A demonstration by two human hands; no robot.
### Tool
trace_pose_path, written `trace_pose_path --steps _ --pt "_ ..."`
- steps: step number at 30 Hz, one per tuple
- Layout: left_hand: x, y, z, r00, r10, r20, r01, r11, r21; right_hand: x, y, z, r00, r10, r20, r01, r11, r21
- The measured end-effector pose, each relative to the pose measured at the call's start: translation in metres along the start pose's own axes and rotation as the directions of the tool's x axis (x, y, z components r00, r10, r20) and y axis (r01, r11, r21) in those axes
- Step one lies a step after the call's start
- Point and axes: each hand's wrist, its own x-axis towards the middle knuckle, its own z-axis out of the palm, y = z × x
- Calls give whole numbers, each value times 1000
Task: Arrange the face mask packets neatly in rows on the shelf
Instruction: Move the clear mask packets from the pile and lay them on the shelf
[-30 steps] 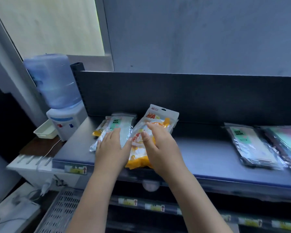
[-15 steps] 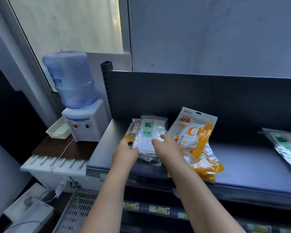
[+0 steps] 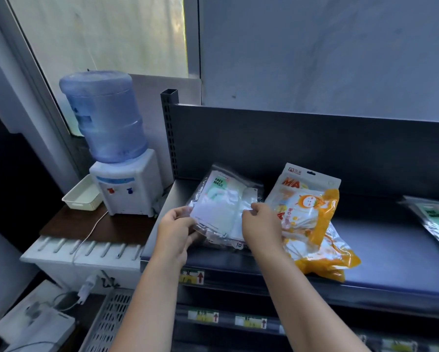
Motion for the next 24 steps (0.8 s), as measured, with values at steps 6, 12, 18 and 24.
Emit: trace_pose_path --steps 6,12,18,24 --pt "4 14 -32 1000 4 -18 -4 1000 25 1 2 21 997 -74 -35 55 919 -391" --pt "7 20 -53 998 -54 21 53 998 23 2 1 39 995 49 -87 -80 914 -398" --pt "6 22 -66 991 -68 115 60 996 68 5 -3 44 992 34 -124 -80 917 -391" --pt "10 20 -73 996 -19 85 9 993 119 12 -1 35 990 12 -139 -5 999 49"
